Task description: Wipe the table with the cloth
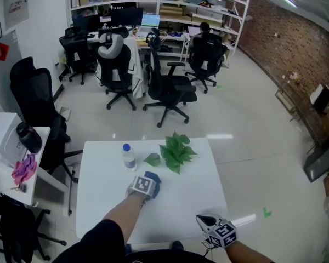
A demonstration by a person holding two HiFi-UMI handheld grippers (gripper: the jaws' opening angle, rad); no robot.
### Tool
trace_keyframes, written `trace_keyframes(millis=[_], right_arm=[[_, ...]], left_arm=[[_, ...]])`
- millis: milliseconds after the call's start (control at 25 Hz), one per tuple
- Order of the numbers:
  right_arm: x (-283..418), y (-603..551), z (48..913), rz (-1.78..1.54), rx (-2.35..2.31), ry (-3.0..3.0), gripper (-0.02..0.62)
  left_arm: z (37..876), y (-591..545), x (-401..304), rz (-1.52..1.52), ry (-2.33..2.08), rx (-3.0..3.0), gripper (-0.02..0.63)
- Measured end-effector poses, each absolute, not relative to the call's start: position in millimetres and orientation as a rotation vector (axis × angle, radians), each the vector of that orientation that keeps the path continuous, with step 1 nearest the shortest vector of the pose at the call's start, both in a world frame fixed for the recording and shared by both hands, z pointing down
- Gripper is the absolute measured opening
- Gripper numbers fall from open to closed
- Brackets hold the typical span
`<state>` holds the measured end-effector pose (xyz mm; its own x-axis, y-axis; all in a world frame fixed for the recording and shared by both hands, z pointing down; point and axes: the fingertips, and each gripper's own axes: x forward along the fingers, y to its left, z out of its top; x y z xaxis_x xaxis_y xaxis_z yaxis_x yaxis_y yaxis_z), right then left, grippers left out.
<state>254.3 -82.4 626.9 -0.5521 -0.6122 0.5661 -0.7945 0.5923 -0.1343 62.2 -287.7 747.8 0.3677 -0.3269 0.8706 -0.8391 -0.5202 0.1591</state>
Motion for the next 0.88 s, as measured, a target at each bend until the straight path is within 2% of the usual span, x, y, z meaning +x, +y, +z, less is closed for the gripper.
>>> trace_keyframes(millis=[280,440,600,880], right_arm=[[236.7,-77.9,619.9,0.515,1.091,-2.379,0.017],[213.2,-87.6,606.8,0.479,1.071,-2.435,0.017],[197.6,-101.7,601.5,0.463,1.06,-2.467,0.017],[136.3,-119.0,617.9,0.459,0.887,-2.501,0.017]], left_arm=[[746.3,-227.4,76.3,1.098,-0.832,2.095,0.077],[719.1,-207.1,62.6,0.9,-0.812,2.078,0.077],[679.4,-191.5,-6.4,0.75,-0.941,2.103,0.077],[673.1,-102.5,-196.4,0.639,-1.209,1.91,0.077]])
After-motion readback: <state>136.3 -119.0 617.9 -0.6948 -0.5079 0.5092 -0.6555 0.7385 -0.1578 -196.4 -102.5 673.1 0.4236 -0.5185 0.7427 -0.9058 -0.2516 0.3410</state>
